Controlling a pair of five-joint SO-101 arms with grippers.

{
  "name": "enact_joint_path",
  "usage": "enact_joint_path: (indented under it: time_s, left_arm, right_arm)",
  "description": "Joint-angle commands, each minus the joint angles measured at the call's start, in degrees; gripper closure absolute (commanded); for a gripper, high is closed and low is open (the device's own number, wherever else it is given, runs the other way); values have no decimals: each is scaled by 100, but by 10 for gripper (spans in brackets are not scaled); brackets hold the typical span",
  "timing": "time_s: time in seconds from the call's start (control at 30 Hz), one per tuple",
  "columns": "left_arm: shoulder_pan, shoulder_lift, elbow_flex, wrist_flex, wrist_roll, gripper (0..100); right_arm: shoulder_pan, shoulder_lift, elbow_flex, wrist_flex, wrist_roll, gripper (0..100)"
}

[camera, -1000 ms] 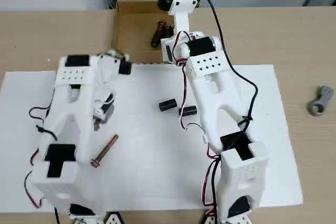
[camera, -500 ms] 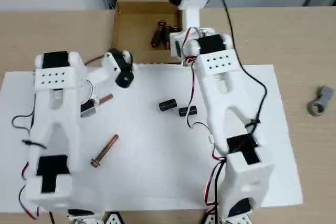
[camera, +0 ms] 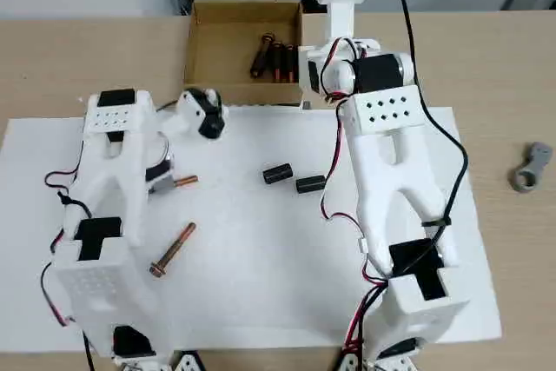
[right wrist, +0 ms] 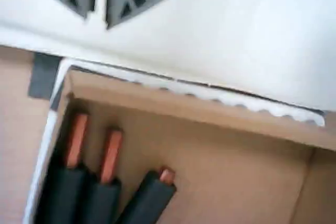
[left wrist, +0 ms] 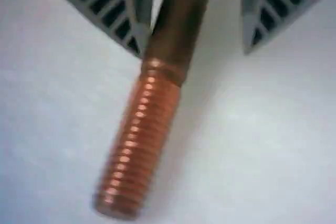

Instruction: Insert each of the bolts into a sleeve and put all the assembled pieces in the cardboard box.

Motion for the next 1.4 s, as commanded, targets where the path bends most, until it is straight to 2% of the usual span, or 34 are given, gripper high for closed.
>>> enact_joint_path:
  time_s: [0.0, 0.27, 0.47, 0.57, 0.63, 0.77, 0.93, 1.1, 1.37]
  left_arm:
    - [-18, -35, -655, 387, 598, 887]
    - [-9, -9, -1165, 1266, 3437, 887]
    - [-202, 26, -1156, 1275, 6787, 887]
    - [-457, 26, -1165, 1266, 8211, 887]
    - [-633, 26, -1165, 1204, 8897, 874]
    - [-818, 26, -1191, 976, 9424, 823]
    - [-809, -9, -1191, 774, 9873, 820]
    - [-598, 35, -1165, 730, 10892, 819]
    - [-185, 185, -1156, 501, 11059, 819]
  right_arm:
    - [40, -382, -273, 22, -62, 993]
    - [4, -374, -273, 13, -97, 993]
    - [4, -347, -273, 22, -413, 993]
    - [4, -347, -273, 22, -413, 993]
    - [4, -347, -273, 22, -413, 993]
    - [13, -338, -273, 22, -413, 993]
    - [13, -338, -273, 22, -413, 993]
    - [13, -338, -273, 22, -413, 993]
    - [13, -330, -264, 22, -413, 993]
